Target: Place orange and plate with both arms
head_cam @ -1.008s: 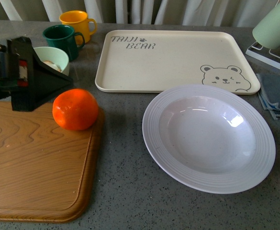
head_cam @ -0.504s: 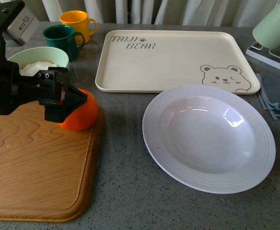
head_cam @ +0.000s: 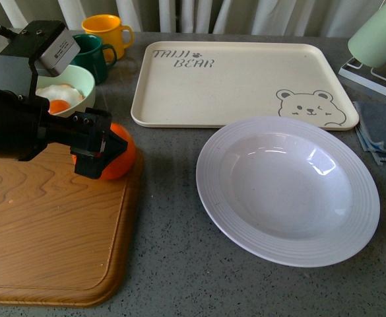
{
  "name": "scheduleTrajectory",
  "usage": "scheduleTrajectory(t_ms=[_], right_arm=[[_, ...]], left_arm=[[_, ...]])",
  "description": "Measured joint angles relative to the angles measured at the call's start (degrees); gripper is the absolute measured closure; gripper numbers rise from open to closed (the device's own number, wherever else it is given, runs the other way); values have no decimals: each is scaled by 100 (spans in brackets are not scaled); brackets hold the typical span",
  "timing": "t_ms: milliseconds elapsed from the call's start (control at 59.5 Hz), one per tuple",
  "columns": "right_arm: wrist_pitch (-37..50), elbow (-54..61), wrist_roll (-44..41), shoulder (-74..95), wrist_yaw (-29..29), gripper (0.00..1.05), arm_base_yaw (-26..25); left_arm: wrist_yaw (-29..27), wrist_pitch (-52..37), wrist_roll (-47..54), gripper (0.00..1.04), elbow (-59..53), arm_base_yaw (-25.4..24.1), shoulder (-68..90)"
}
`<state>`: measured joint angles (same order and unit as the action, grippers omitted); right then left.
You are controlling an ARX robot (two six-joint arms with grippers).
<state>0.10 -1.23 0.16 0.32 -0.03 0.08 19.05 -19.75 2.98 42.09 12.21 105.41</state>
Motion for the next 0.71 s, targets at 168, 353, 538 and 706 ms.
scheduleTrajectory(t_ms=[168, 353, 538, 706], right_arm=[[0, 0, 0, 0, 0, 9, 0], [0, 0, 0, 0, 0, 9, 0], [0, 0, 0, 0, 0, 9, 0], [0, 0, 0, 0, 0, 9, 0]], left_arm=[[-107, 63, 66, 9, 101, 26, 118], [-173, 63, 72, 9, 140, 50, 162], [-179, 52, 85, 29, 140, 50, 162], [-146, 52, 116, 42, 140, 50, 92]])
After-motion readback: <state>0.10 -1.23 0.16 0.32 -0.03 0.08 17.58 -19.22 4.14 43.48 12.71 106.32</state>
